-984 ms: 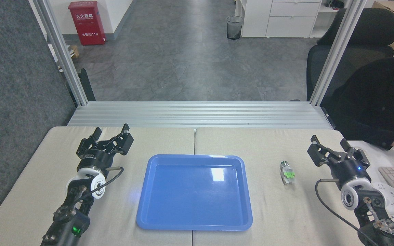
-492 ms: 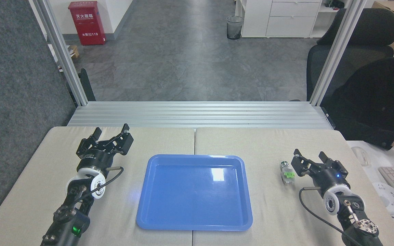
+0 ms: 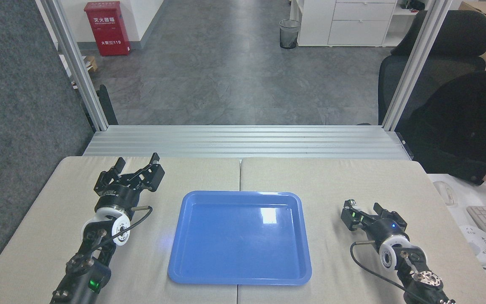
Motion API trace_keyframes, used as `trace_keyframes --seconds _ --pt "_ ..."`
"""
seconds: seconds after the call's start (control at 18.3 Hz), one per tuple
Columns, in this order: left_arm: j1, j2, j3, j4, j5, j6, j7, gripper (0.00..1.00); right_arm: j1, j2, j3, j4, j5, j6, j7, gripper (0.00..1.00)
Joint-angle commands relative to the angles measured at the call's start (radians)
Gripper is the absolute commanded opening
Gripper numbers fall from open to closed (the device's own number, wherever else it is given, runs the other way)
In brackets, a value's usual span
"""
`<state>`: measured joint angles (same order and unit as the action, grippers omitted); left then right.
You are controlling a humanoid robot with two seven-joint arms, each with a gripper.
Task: Pick up switch part and place in tray
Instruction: 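Close the right gripper on the switch part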
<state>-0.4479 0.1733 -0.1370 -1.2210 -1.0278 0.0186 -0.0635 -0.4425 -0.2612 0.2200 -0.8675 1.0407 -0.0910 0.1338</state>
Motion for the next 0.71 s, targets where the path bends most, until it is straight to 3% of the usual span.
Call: trace_keyframes --seconds 0.0,0.11,0.16,0.27,0.38,0.55,0.66 --pt "0.0 0.0 0.0 0.0 0.0 0.0 0.001 1.0 -0.012 0.05 0.084 0.151 0.002 0.0 0.0 0.86" --pt "-0.002 0.0 -0.001 0.0 0.0 0.0 0.001 1.0 -0.013 0.05 0.084 0.151 0.002 -0.001 0.0 0.82" --pt "0.0 0.0 -0.001 0.0 0.0 0.0 0.001 1.0 -0.013 0.05 0.084 0.151 0.001 -0.004 0.0 0.68" --pt "0.0 0.0 -0.001 0.0 0.0 0.0 0.001 1.0 -0.013 0.051 0.065 0.15 -0.013 -0.009 0.0 0.28" --pt "0.0 0.0 0.0 0.0 0.0 0.0 0.001 1.0 -0.013 0.054 0.041 0.15 -0.03 -0.004 -0.002 0.02" --pt "0.0 0.0 -0.001 0.0 0.0 0.0 0.001 1.0 -0.04 0.057 -0.033 0.122 -0.07 0.008 -0.002 0.0" --pt "0.0 0.0 -0.001 0.0 0.0 0.0 0.001 1.0 -0.074 0.05 -0.076 0.029 -0.071 0.025 0.0 0.0"
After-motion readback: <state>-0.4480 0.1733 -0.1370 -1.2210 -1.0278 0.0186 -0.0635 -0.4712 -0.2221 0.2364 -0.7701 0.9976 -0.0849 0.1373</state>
